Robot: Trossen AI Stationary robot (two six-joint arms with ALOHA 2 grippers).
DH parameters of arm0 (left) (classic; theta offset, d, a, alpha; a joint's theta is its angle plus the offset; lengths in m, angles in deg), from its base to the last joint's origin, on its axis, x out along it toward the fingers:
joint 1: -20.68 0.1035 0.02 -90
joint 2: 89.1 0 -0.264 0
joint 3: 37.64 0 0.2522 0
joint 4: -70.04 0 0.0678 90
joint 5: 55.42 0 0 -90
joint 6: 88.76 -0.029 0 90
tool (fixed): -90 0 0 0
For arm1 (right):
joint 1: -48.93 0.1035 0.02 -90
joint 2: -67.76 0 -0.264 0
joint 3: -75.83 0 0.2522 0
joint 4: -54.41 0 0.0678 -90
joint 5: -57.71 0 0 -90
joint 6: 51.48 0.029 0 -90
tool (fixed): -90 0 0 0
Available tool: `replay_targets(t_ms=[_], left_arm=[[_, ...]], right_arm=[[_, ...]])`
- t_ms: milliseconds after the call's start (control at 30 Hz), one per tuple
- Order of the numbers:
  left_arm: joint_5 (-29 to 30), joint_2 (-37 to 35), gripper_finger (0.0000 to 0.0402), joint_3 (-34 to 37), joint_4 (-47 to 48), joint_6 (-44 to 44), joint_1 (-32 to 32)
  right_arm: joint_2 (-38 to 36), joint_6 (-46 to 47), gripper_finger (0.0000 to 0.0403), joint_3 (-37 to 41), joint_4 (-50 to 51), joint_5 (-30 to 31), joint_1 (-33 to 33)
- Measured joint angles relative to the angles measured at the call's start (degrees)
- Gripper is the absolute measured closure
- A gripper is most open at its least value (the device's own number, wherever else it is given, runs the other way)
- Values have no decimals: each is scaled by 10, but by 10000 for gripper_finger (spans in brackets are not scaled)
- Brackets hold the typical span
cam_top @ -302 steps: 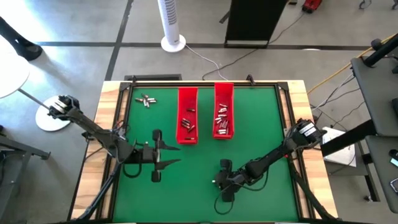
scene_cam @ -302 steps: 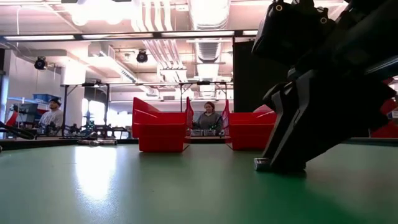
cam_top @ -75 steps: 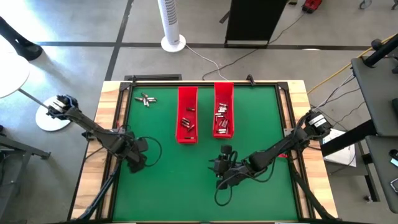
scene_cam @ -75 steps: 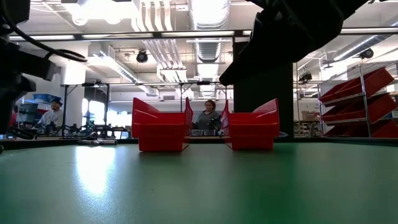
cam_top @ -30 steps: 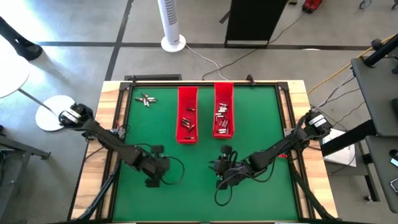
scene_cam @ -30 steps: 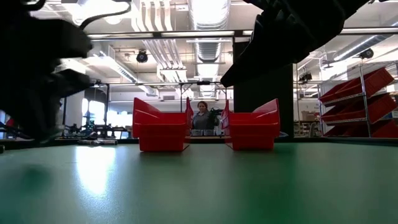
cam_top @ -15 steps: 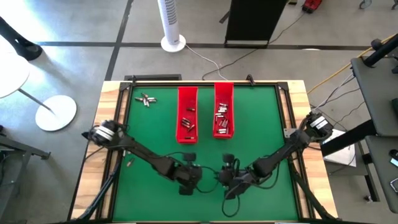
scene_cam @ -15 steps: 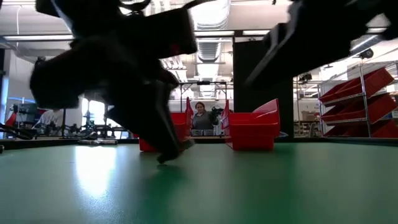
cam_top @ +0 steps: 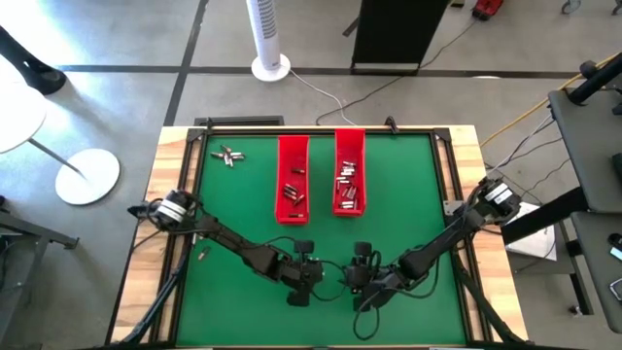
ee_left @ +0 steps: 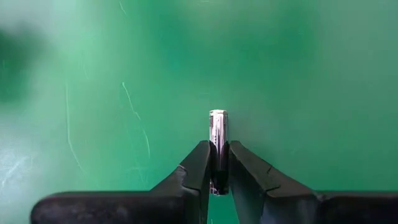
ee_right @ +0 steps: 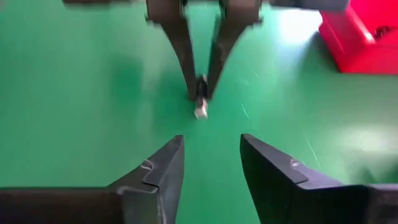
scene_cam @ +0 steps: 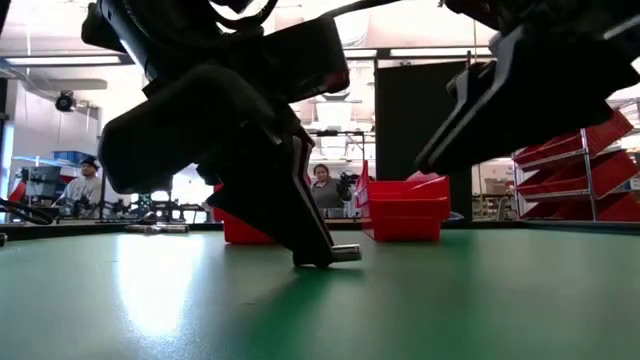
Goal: Sort batteries
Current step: Put the silver battery into the right red bin
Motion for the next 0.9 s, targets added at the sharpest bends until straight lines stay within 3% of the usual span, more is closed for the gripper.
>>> replay_targets(t_ms=[333, 467, 667, 800, 900], left_arm=[[-1, -24, 298, 4, 14, -7, -1], [5, -65, 257, 4, 73, -28, -2], [114, -174, 234, 32, 178, -8, -10], [181, -270, 237, 119, 95, 8, -21], [221, -344, 240, 205, -41, 5, -27]], right_arm=[[63, -32, 187, 3, -111, -1, -24], [91, -32, 175, 0, -157, -2, -40], [132, -25, 172, -1, -242, -3, -63], [147, -25, 179, -8, -248, -8, -68], [161, -36, 186, -20, -245, -27, -68]])
